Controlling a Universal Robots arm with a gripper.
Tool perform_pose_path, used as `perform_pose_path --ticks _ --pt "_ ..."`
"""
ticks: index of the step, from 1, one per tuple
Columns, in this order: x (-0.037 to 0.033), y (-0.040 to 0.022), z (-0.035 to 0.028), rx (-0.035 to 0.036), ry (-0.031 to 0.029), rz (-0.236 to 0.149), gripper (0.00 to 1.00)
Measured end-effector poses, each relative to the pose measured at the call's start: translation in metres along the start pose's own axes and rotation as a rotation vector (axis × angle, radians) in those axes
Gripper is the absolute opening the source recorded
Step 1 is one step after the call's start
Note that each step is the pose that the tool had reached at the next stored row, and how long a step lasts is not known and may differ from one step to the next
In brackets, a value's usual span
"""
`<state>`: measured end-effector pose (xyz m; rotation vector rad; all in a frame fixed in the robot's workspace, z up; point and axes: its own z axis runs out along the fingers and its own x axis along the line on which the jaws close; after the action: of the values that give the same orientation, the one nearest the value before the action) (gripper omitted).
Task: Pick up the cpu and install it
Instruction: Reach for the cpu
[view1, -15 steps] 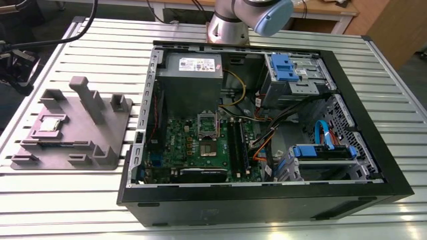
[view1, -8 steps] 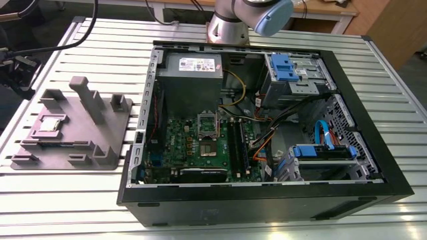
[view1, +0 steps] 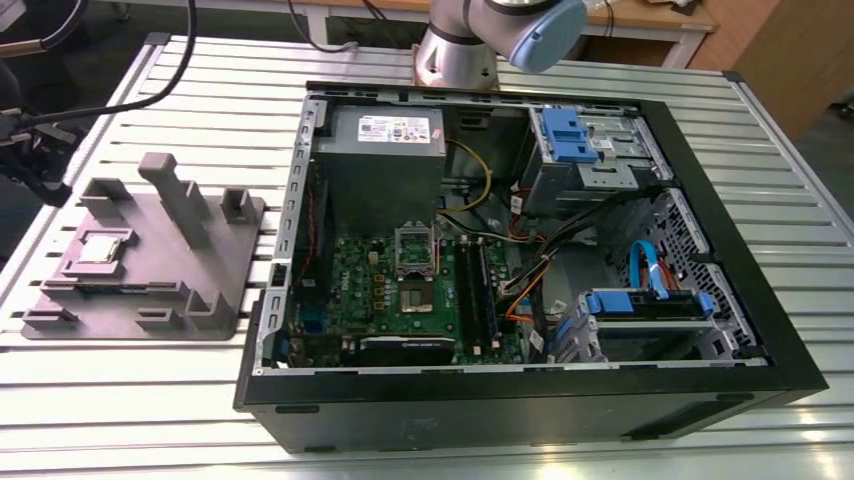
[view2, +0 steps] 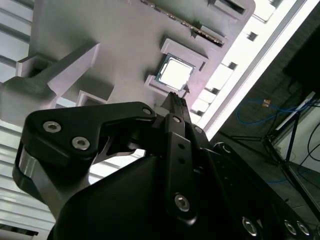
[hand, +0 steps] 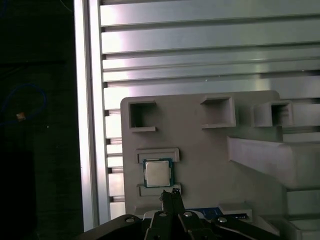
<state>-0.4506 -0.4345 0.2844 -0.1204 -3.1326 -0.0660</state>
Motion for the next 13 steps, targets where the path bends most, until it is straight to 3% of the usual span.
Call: perform_pose_path --ticks 4,13 --pt "0.0001 -0.0007 0.0037 0.0 0.0 0.0 0.11" --pt "0.0002 -0.0007 0.0039 0.0 0.0 0.0 0.11"
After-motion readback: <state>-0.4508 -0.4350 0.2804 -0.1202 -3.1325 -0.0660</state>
